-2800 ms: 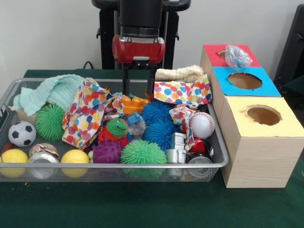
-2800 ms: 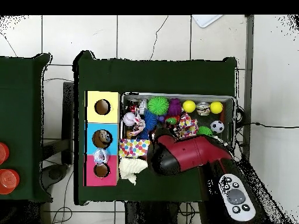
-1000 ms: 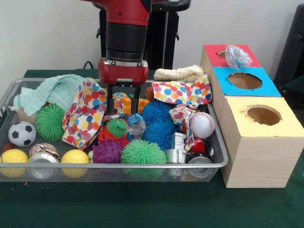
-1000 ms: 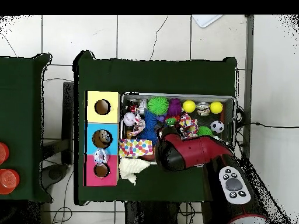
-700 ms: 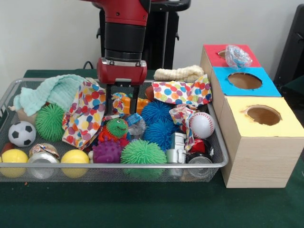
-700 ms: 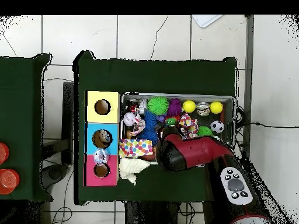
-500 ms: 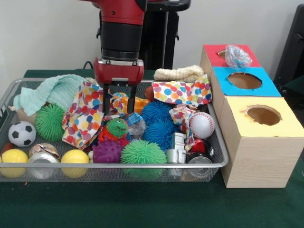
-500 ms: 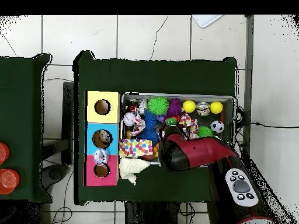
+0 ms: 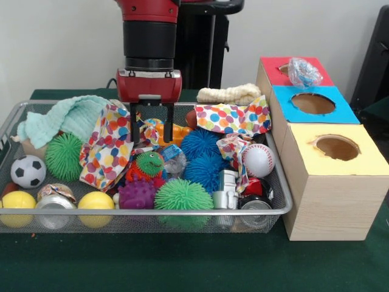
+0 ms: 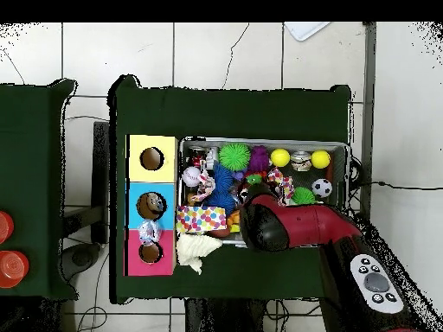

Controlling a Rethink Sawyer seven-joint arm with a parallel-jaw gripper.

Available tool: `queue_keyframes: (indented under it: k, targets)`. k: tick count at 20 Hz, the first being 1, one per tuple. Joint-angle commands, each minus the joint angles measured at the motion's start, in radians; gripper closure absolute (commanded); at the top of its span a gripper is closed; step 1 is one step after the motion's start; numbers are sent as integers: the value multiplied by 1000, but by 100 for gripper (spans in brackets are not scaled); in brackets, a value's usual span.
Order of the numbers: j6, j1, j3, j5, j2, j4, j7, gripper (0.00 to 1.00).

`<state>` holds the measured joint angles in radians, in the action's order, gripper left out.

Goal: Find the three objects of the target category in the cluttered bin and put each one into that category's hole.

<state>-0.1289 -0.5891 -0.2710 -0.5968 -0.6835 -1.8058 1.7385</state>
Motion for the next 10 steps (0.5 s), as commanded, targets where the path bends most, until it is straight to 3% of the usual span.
queue_keyframes:
  k: [1,10]
  targets:
    - [-68,-5,-115,56,-6,-73,75,0]
    - [-52,34,-95,86,11,-70,99,0]
